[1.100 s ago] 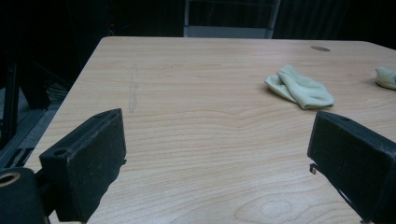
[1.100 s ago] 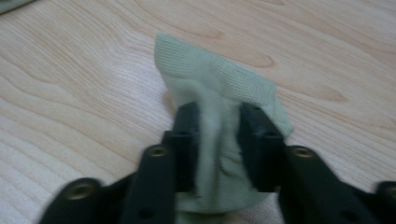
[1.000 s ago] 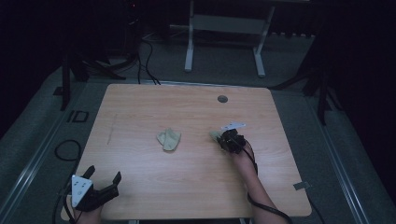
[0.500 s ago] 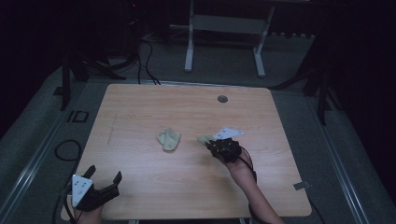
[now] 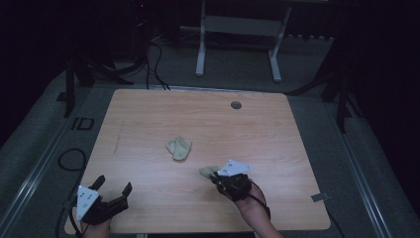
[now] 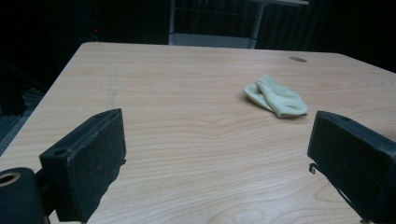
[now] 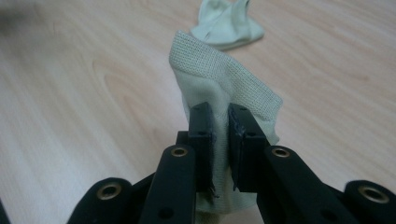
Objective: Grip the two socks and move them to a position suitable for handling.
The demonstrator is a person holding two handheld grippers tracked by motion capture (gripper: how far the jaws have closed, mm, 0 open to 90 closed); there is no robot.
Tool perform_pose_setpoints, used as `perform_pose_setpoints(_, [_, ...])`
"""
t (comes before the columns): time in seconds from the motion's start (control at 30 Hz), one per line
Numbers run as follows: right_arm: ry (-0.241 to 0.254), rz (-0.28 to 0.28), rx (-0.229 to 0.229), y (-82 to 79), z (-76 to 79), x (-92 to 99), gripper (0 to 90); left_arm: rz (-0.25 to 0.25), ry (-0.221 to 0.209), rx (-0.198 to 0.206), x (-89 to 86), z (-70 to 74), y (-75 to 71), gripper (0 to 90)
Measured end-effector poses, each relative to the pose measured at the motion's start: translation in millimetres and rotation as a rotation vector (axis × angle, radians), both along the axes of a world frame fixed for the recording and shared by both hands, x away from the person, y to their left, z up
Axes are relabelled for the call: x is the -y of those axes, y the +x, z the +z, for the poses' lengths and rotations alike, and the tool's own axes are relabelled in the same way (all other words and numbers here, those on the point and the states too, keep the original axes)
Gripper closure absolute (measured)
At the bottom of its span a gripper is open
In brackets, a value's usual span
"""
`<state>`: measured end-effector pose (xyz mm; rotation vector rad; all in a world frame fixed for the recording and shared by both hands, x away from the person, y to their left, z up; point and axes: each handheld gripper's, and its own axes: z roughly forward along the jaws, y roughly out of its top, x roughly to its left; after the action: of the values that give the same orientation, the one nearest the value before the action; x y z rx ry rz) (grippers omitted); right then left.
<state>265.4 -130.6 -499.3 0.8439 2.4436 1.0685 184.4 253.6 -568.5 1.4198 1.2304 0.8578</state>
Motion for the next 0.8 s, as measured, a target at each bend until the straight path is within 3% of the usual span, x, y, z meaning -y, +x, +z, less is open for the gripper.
perform_pose_setpoints(0.13, [-0.024, 0.022, -0.008, -10.6, -14.3, 1.6, 80.3, -0.033, 0.019, 0.0, 6.5, -1.1, 0.8, 4.5])
perform_pose_setpoints(0.27, [-0.021, -0.01, -0.023, -14.7, -31.5, 4.9, 80.1, -0.062, 0.021, -0.017, 15.6, -1.9, 1.3, 4.5])
perform_pose_setpoints(0.3, [-0.002, -0.015, -0.044, -14.9, -35.2, 5.7, 80.0, -0.066, 0.038, -0.023, 18.6, -2.2, 1.3, 4.7])
perform_pose_setpoints(0.37, [-0.014, -0.013, -0.055, -16.6, -41.7, 3.5, 79.3, -0.081, 0.072, -0.033, 25.8, -3.5, 1.3, 6.9])
perform_pose_setpoints(0.43, [-0.013, 0.017, -0.098, -18.1, -46.8, -0.5, 78.7, -0.096, 0.084, -0.049, 32.6, -3.9, 1.3, 6.9])
perform_pose_setpoints(0.53, [-0.049, 0.034, -0.079, -24.0, -52.4, -8.7, 78.2, -0.121, 0.072, -0.069, 39.7, -3.3, 1.3, 6.9])
perform_pose_setpoints(0.8, [-0.062, 0.018, -0.05, -30.0, -63.2, -18.6, 73.5, -0.157, 0.095, -0.103, 56.6, -2.5, -0.4, 6.9])
